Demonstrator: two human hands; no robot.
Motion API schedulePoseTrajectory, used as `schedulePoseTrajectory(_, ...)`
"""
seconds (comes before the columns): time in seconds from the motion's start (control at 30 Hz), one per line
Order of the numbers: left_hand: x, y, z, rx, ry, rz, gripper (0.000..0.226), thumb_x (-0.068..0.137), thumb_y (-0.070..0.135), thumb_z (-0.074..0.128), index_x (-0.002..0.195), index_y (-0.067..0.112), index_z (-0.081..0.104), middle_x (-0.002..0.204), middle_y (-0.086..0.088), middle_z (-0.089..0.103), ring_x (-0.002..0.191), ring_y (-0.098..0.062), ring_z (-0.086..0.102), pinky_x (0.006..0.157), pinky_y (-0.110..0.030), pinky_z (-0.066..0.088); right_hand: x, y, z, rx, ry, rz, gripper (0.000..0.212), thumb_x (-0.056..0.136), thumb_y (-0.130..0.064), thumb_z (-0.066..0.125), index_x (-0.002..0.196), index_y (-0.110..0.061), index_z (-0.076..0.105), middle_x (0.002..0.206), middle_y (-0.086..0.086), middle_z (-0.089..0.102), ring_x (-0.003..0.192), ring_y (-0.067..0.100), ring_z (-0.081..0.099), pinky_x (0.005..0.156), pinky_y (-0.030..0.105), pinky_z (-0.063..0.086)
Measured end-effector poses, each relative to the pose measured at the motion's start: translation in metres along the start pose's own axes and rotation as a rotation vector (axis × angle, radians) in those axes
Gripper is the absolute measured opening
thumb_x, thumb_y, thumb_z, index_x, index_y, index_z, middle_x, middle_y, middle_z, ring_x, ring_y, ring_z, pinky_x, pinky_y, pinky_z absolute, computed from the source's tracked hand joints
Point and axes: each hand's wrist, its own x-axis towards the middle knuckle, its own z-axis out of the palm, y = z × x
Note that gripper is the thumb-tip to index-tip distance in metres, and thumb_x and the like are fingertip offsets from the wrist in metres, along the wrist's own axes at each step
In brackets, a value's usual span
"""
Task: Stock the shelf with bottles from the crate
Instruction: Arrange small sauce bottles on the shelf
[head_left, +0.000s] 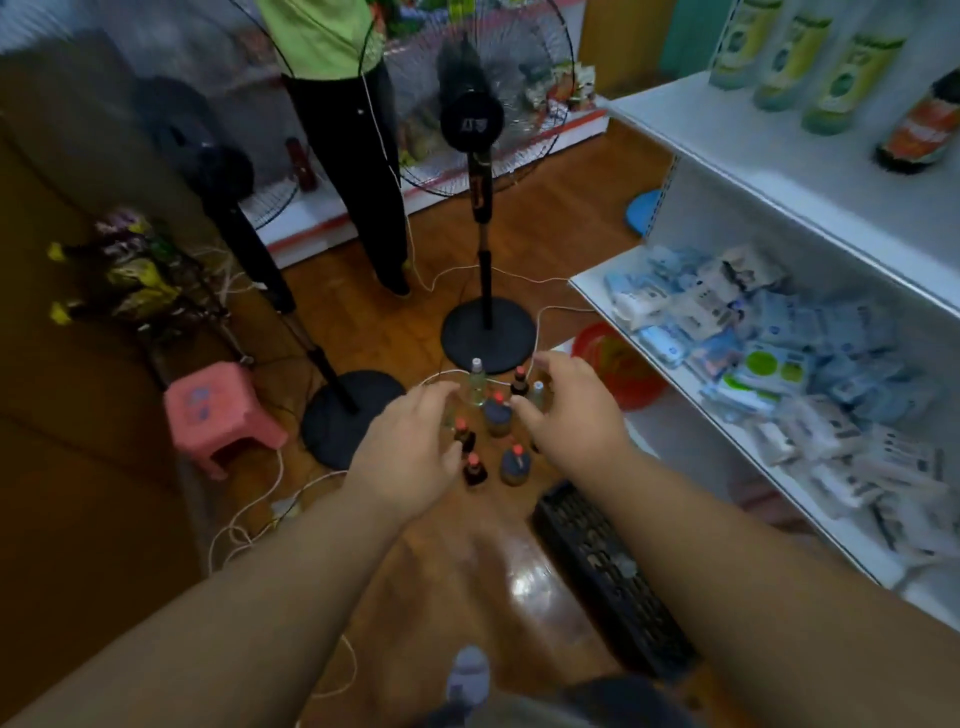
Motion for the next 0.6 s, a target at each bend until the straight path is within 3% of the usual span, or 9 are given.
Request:
schedulePoseTrajectory(0.27, 0.082, -0.05, 0.053, -0.051, -0.159, -0.134, 0.061, 0.085, 0.029, 0.066, 0.14, 0.029, 0.039, 0.127, 0.005, 0.055, 0.117, -0.016, 0.053, 0.095, -0.033, 0.048, 0.083, 0.032, 0.059, -0.005, -0.131, 0.084, 0.05, 0.086, -0.033, 0.067, 0.131, -0.02, 0.051, 0.126, 0.003, 0.054, 0.115, 0.021, 0.054, 0.088, 0.026, 0.039)
schedulePoseTrajectory(0.4, 0.121, -0.084, 0.083, -0.038, -0.243, -0.208, 0.058, 0.085, 0.03, 0.064, 0.137, 0.032, 0.04, 0.124, 0.007, 0.057, 0.111, -0.018, 0.058, 0.09, -0.038, 0.052, 0.136, 0.047, 0.11, 0.056, -0.23, 0.147, 0.053, 0.086, -0.037, 0.066, 0.133, -0.021, 0.049, 0.129, 0.002, 0.052, 0.115, 0.022, 0.055, 0.096, 0.034, 0.047)
schedulePoseTrajectory(0.6, 0.167, -0.143, 0.156, -0.111, -0.361, -0.32, 0.059, 0.079, 0.026, 0.064, 0.135, 0.028, 0.045, 0.109, 0.004, 0.061, 0.099, -0.019, 0.06, 0.085, -0.036, 0.05, 0.203, 0.094, 0.2, 0.058, -0.374, 0.304, 0.047, 0.088, -0.039, 0.062, 0.129, -0.018, 0.052, 0.126, 0.009, 0.059, 0.111, 0.028, 0.058, 0.089, 0.036, 0.047)
